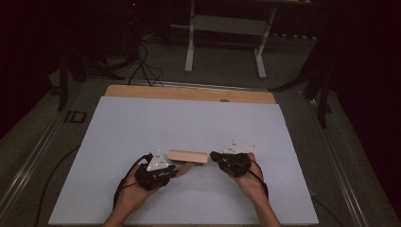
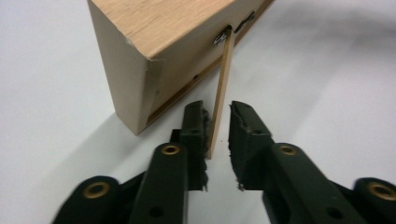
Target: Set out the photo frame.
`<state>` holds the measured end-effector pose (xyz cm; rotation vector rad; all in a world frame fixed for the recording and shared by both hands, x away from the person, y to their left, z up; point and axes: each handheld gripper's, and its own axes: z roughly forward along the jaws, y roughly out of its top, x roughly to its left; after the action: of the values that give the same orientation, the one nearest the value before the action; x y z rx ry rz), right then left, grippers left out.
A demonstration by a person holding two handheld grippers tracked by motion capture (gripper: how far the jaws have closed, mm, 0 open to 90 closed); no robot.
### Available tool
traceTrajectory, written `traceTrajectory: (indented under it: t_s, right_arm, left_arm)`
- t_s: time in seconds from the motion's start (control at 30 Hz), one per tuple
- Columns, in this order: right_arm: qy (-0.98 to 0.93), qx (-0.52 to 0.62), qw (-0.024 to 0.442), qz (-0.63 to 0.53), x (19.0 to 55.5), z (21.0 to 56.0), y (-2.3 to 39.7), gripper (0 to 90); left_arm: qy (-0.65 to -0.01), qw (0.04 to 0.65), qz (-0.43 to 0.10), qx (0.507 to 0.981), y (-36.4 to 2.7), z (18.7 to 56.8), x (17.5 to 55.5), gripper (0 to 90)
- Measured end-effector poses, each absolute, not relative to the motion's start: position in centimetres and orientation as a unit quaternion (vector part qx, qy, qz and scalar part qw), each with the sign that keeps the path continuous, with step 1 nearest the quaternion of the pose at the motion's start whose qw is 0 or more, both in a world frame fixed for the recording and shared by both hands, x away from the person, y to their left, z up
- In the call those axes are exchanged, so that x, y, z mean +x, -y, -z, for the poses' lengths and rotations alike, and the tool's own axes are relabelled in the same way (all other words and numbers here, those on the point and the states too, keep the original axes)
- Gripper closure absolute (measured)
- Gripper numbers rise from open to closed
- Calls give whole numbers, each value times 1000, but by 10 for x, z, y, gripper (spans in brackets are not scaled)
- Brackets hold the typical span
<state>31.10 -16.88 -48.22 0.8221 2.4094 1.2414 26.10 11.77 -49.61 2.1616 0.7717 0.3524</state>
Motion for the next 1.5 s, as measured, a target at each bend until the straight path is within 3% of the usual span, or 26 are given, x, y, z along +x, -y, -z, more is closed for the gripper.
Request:
traceTrajectory:
  t_s: [0.07,0.1,0.2,0.87,1.5]
  right_arm:
    - [-840,290,155,-433,312,482,167,890]
    - [-837,292,156,-435,315,483,163,897]
    - [-836,295,156,-435,316,483,161,897]
    - [-817,312,126,-469,328,484,150,898]
    - [-820,308,126,-466,326,484,151,898]
  left_arm:
    - [-305,398,-146,853,-118,495,261,790]
    - [-305,398,-148,852,-118,495,261,858]
    - [-307,394,-152,853,-116,495,261,892]
    - [-316,388,-190,845,-102,495,266,896]
    - [-326,387,-196,840,-100,496,273,895]
